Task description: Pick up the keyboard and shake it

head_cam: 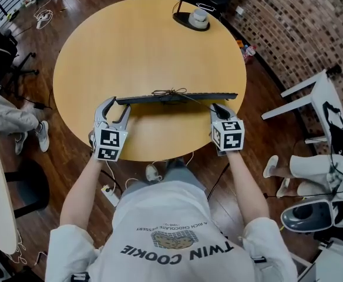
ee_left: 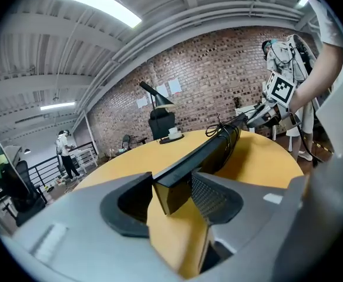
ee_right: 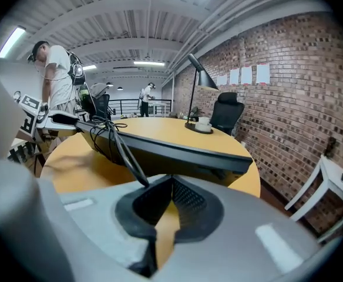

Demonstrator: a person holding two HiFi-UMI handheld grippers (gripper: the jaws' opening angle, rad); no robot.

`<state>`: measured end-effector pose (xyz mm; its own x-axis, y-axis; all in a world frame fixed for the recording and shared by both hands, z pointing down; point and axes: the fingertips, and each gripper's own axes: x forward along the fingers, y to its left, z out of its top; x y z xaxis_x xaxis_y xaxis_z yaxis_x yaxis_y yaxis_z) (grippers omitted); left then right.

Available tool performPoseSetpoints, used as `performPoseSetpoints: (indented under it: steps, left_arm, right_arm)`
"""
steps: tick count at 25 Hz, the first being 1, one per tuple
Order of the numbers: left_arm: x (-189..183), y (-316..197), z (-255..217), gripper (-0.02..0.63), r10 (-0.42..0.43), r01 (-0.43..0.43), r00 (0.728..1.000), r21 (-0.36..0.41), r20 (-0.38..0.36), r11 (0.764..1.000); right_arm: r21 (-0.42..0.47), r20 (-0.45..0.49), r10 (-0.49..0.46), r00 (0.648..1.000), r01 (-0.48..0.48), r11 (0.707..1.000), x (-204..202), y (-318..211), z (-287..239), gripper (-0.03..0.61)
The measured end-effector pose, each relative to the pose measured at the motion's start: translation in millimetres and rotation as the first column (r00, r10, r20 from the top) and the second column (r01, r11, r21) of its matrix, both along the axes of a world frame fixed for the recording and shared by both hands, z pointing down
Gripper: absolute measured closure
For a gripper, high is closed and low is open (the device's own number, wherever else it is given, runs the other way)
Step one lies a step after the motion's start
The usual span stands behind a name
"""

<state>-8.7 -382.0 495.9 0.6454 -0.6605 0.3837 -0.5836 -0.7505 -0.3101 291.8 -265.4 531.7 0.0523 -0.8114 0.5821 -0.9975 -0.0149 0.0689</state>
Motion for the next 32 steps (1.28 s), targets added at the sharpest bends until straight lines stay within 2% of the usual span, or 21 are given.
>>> performPoseSetpoints:
  steps: [11,16,19,20,23,27,32]
  left_arm:
    - [-10,23,12,0.407,0.017,-0.016,0.999,-0.018,0.033,1.000]
    - [-12,31,22,0.410,0.017,-0.015,0.999,-0.025,0.051,1.000]
    - [-16,36,28,0.414,-0.005,0.008,0.998,-0.054,0.059,0.999]
    - [-18,36,29,0.424,-0.030,0.033,0.998,-0.063,0.051,0.997]
    - [-27,36,31,0.607,-0.122,0.123,0.992,-0.067,0.023,0.990]
    - [-27,47,40,0.607,-0.163,0.169,0.985,-0.096,0.061,0.981]
    - [-16,82,34,0.607,-0.165,0.169,0.985,-0.097,0.052,0.981]
  right_arm:
    - [-0.107,-0.063,0.001,0.998,-0.007,0.994,6,14,13,0.575]
    - [-0.125,-0.050,0.011,0.999,-0.017,0.992,4,21,25,0.575]
    - [-0.148,-0.033,-0.007,0.999,0.002,0.989,0,30,32,0.575]
    - [-0.155,-0.031,-0.017,0.999,0.012,0.988,-1,32,35,0.575]
    - [-0.153,-0.020,-0.048,0.999,0.045,0.987,-8,34,44,0.575]
    - [-0.153,0.010,-0.081,0.997,0.082,0.985,-17,38,49,0.575]
    - [-0.129,0.039,-0.105,0.994,0.109,0.986,-29,67,44,0.575]
